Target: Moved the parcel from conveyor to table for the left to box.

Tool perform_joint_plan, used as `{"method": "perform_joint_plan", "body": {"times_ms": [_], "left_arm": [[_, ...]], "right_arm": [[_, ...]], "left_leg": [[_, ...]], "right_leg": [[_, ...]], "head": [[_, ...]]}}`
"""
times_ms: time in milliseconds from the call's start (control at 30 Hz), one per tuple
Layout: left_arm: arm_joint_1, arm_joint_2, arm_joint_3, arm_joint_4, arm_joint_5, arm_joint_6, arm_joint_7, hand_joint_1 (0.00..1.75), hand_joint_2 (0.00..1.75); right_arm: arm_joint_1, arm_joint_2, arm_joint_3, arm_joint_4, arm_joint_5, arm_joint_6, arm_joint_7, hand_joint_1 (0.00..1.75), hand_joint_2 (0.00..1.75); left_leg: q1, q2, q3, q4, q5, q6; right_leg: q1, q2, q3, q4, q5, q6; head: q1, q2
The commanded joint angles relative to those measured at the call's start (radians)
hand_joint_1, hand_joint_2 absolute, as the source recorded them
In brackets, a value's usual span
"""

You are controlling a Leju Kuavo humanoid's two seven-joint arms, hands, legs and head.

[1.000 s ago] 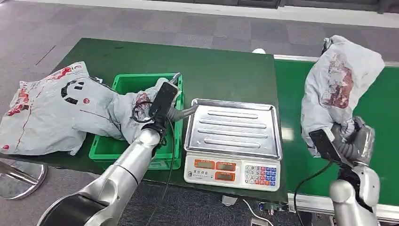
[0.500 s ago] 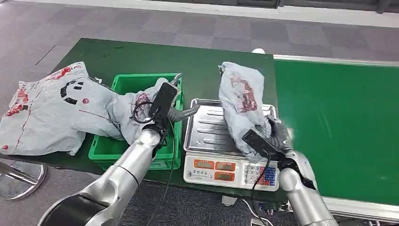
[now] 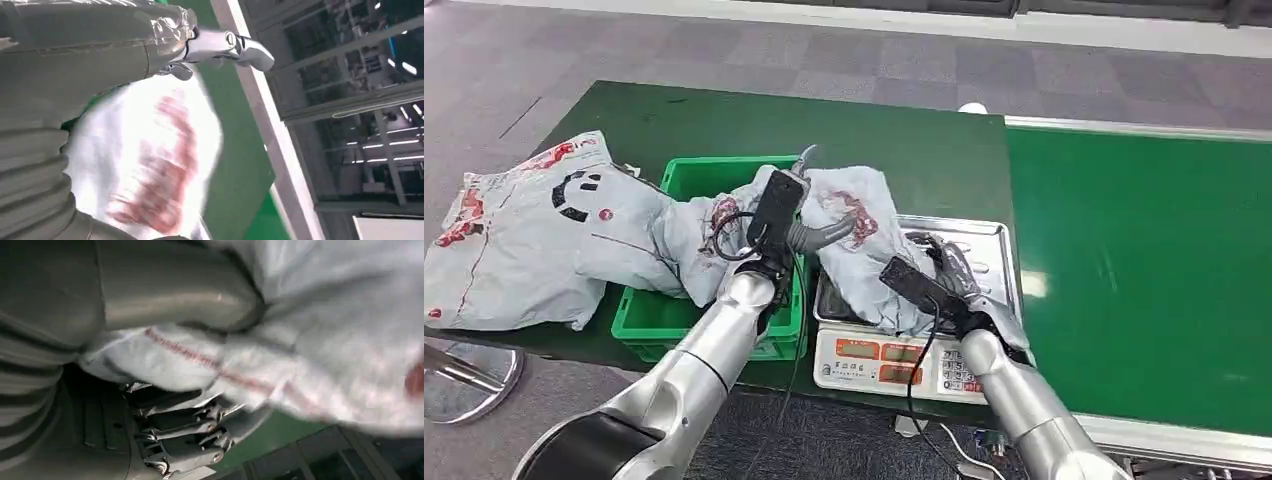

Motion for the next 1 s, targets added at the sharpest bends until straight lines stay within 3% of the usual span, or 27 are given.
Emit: {"method": "perform_joint_plan", "body": {"times_ms": [33,300,433,700,1000], "left_arm": [[-0.039,0.014,-0.025,0.034,0.006,0.033,-0.015,0.00,1.75],[-0.053,0.010,-0.049,0.046,-0.005,0.060,-0.017,0.00,1.75],[-0.085,0.002,-0.127,0.075,-0.046,0.052,0.021,0.00,1.75],[-0.099,0.002,-0.321,0.107,-0.060,0.036,0.110,0.00,1.75],[-0.094,0.006,-0.420,0.157,-0.201,-0.006,0.171,0.00,1.75]], "right_arm": [[-0.059,0.009,0.003,0.109,-0.055,-0.035,-0.061,0.00,1.75],[-0.088,0.016,-0.006,0.117,-0.081,-0.056,-0.096,0.00,1.75],[-0.136,0.042,-0.073,0.096,-0.164,-0.160,-0.169,0.00,1.75],[-0.032,0.019,-0.165,-0.125,-0.209,-0.240,-0.222,0.00,1.75],[-0.034,-0.011,-0.192,-0.129,-0.251,-0.248,-0.278,0.00,1.75]], "left_leg": [[0.000,0.001,0.001,0.000,0.000,0.001],[0.000,0.001,0.000,0.001,0.000,0.001],[0.000,0.002,0.000,0.001,0.000,0.001],[0.000,-0.001,0.000,0.001,0.000,0.001],[0.000,-0.001,0.002,-0.001,0.000,0.001]], "right_leg": [[0.000,0.001,0.001,-0.001,0.000,-0.002],[0.000,0.001,0.000,0.000,0.000,-0.002],[0.000,0.002,-0.001,0.001,0.000,-0.003],[0.000,-0.001,0.000,0.000,0.000,-0.002],[0.001,0.000,0.001,-0.002,0.000,-0.003]], "head": [[0.000,0.000],[0.000,0.000],[0.000,0.000],[0.000,0.000],[0.000,0.000]]}}
